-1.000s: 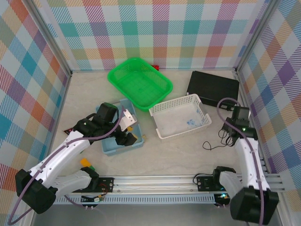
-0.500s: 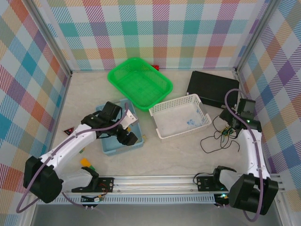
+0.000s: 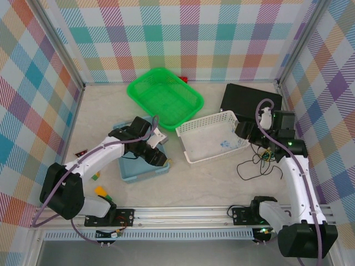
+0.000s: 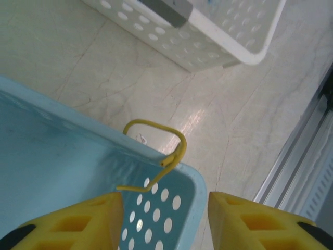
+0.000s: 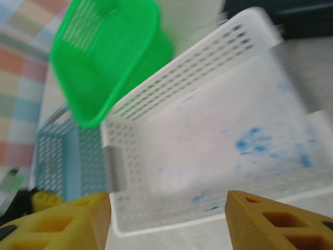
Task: Untangle the cables
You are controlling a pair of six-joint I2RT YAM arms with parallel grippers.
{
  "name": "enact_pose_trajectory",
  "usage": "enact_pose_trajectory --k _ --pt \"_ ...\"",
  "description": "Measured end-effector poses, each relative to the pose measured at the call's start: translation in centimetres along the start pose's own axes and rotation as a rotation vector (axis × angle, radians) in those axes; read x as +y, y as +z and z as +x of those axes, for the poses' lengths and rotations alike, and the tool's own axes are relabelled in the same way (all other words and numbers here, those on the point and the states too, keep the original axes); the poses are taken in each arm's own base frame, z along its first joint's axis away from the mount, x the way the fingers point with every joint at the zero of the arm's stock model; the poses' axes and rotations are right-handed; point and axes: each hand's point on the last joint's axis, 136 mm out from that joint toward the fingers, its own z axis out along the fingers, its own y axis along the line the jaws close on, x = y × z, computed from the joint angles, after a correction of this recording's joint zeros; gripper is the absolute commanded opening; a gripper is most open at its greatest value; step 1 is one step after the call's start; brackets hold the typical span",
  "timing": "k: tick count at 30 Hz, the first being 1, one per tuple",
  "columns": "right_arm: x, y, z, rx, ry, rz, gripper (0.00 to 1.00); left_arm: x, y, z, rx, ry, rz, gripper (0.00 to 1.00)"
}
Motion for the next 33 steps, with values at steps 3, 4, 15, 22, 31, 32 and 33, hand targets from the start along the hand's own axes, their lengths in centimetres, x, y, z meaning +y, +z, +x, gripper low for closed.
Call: enact_pose_trajectory --k 3,4,15,22,31,32,33 --pt "2.0 0.6 1.4 0.055 -0.039 -0.112 0.58 0.2 0.4 -0.4 -0.021 -0.002 0.003 0.41" --pt "2.5 0.8 1.8 0.07 -0.052 -0.139 0.58 0.2 0.6 -0.4 -0.025 0.0 0.006 0.41" --pt "6.2 2.7 4.9 0.208 -0.161 -0.318 0.6 0.2 2.6 0.8 -0.001 -0.018 0.07 0.4" --pt "6.1 3.1 5.1 0.222 -0.165 -0.315 0.59 -0.2 2.9 0.6 -0.003 -0.012 0.107 0.32" --pt "5.9 3.0 5.1 0.204 -0.178 -0.302 0.59 -0.6 3.1 0.7 0.002 0.004 0.142 0.12" --pt "5.9 3.0 5.1 0.204 -0.178 -0.301 0.59 -0.7 3.1 0.7 0.001 0.006 0.144 0.12" --pt "5.8 3.0 5.1 0.204 -0.178 -0.299 0.59 -0.7 3.1 0.7 0.001 0.007 0.145 0.12"
